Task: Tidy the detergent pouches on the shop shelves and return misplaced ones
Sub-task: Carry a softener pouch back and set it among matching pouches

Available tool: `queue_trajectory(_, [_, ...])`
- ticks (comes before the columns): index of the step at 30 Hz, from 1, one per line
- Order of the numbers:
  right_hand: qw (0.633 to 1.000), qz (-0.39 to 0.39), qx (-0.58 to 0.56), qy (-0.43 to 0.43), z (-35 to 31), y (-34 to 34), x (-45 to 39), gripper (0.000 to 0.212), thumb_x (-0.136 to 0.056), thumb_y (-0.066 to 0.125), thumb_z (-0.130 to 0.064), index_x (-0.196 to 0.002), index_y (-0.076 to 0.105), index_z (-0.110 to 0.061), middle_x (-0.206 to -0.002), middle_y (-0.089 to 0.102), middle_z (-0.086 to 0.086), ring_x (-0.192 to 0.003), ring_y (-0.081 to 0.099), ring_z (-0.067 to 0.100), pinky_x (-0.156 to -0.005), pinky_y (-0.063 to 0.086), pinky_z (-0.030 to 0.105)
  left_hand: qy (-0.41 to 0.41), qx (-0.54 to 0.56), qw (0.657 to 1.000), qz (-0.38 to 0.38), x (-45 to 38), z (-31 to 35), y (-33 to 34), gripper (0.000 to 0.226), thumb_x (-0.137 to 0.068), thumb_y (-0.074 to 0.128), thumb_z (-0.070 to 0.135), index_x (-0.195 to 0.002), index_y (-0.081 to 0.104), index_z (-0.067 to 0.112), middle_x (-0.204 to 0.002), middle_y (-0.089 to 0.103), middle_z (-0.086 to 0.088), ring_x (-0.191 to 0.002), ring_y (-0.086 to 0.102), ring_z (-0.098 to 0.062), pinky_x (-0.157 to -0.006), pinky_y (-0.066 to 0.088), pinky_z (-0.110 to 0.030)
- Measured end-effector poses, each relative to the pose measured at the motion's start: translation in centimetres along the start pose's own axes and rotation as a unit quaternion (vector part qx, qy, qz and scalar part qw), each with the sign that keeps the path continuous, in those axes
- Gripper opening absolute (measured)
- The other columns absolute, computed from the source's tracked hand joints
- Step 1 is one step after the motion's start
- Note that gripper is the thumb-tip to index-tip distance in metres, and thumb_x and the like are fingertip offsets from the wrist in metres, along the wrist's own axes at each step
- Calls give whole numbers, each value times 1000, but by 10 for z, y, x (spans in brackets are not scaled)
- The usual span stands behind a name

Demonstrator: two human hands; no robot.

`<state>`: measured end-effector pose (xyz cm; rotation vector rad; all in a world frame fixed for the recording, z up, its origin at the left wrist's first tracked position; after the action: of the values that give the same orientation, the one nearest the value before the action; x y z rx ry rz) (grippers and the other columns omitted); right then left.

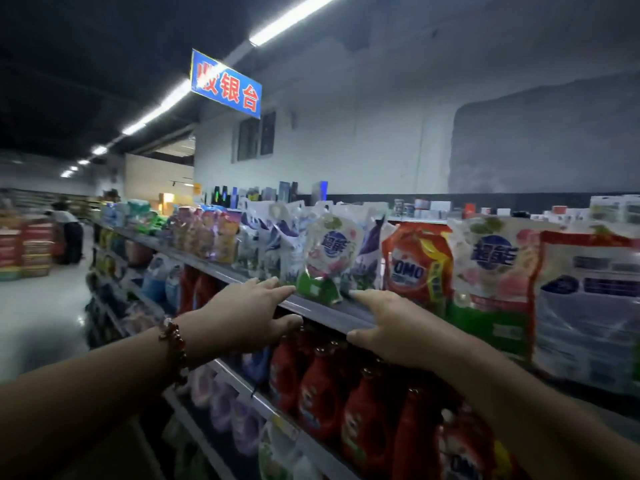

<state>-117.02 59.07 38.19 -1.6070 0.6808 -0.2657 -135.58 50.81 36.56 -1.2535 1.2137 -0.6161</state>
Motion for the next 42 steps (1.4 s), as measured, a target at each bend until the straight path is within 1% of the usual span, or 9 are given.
queue_trajectory(4, [999,18,-2,-46,-62,22,-79,73,-93,59,-45,-154,24,-27,-159,28,-2,-144,27,20,-117,24,35,-40,-29,999,-5,-18,-97,13,72,-96,34,67,-156,23,31,-162,27,-5,-145,31,-25,-114,33,-37])
queue_trajectory(9, [997,13,-5,-78,-110,57,-167,76,-92,59,-46,-155,19,-31,-161,20,-4,-148,16,19,-121,15,38,-73,-18,997,-20,-41,-184,34,72,-95,33,69,-157,20,34,-164,21,-2,-149,23,-22,-116,26,-37])
queue_trajectory(12, [996,5,6,-91,-128,74,-217,78,-91,58,-51,-155,16,-32,-162,16,-6,-150,11,20,-122,13,42,-80,-11,996,-28,-57,-219,46,69,-97,33,65,-157,20,33,-163,24,-1,-147,26,-22,-114,28,-36])
queue_trajectory(16, [993,2,6,-115,-145,97,-284,78,-90,57,-53,-155,17,-33,-162,17,-7,-149,13,20,-121,14,41,-107,5,993,-42,-85,-271,76,71,-96,32,67,-157,16,36,-166,14,-2,-152,15,-22,-119,21,-37])
queue_trajectory(21, [990,-5,0,-140,-162,138,-376,80,-91,55,-53,-155,10,-36,-164,8,-7,-151,3,20,-122,7,45,-137,-16,989,-45,-131,-342,116,71,-95,33,69,-157,17,37,-166,12,-1,-152,17,-21,-119,22,-36])
queue_trajectory(25, [987,-10,-18,-162,-168,162,-454,79,-92,54,-53,-155,8,-38,-164,4,-9,-151,0,19,-122,3,43,-157,-39,986,-49,-181,-396,137,71,-96,33,68,-157,16,37,-166,13,2,-151,17,-19,-119,21,-36])
queue_trajectory(30, [983,-15,-35,-179,-198,182,-562,80,-91,59,-49,-154,11,-38,-164,7,-6,-150,6,21,-122,9,42,-174,-35,983,-37,-239,-469,156,69,-96,34,67,-157,18,37,-165,16,3,-150,21,-21,-118,25,-38])
queue_trajectory(37, [978,-33,-2,-208,-290,226,-693,78,-91,59,-49,-155,16,-32,-161,18,-5,-147,17,22,-120,19,40,-202,10,979,-6,-275,-593,201,68,-96,36,66,-156,20,39,-164,20,5,-150,22,-15,-117,25,-35])
queue_trajectory(42, [984,-22,7,-177,-326,256,-777,80,-89,61,-49,-155,20,-28,-162,19,-2,-147,21,19,-119,24,39,-172,42,984,16,-317,-686,245,67,-96,37,67,-155,21,40,-164,21,5,-148,26,-16,-116,28,-36])
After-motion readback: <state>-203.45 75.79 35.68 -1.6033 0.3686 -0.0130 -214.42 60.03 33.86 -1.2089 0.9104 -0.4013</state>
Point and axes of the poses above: each hand's wrist, its own x-axis away from the middle knuckle, its own y-axis out of the palm, z = x × y, the point moved 4 cm from there along -x, towards the middle knuckle
